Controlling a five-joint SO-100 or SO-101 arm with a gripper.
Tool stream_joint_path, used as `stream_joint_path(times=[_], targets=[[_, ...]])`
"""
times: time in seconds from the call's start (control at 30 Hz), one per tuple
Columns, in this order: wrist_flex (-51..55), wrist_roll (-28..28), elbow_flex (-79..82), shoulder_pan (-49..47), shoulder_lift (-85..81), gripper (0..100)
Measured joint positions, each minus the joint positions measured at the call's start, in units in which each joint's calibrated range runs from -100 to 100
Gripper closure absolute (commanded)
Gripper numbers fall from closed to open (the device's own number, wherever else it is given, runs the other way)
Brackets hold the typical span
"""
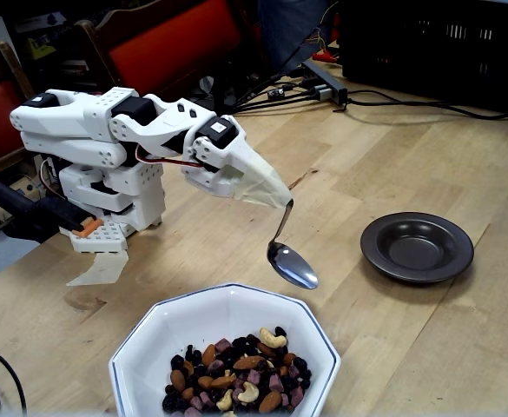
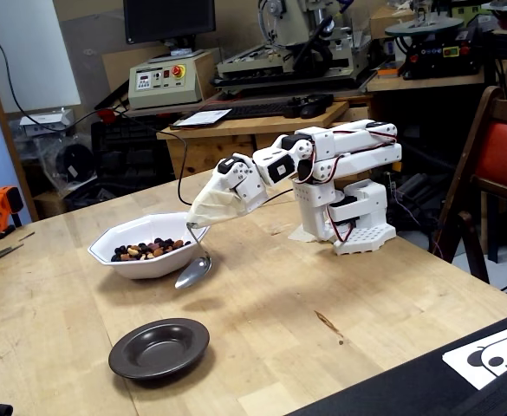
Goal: Use spoon to transfer food from the white bowl to brown plate
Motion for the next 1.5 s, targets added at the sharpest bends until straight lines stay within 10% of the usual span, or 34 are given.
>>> stream_joint_path(times=[1.1,1.5], targets=[[1.93,-0.05,-20.03,0.00,23.01,98],[-19.99,-0.10,-15.24,0.00,24.99,98]])
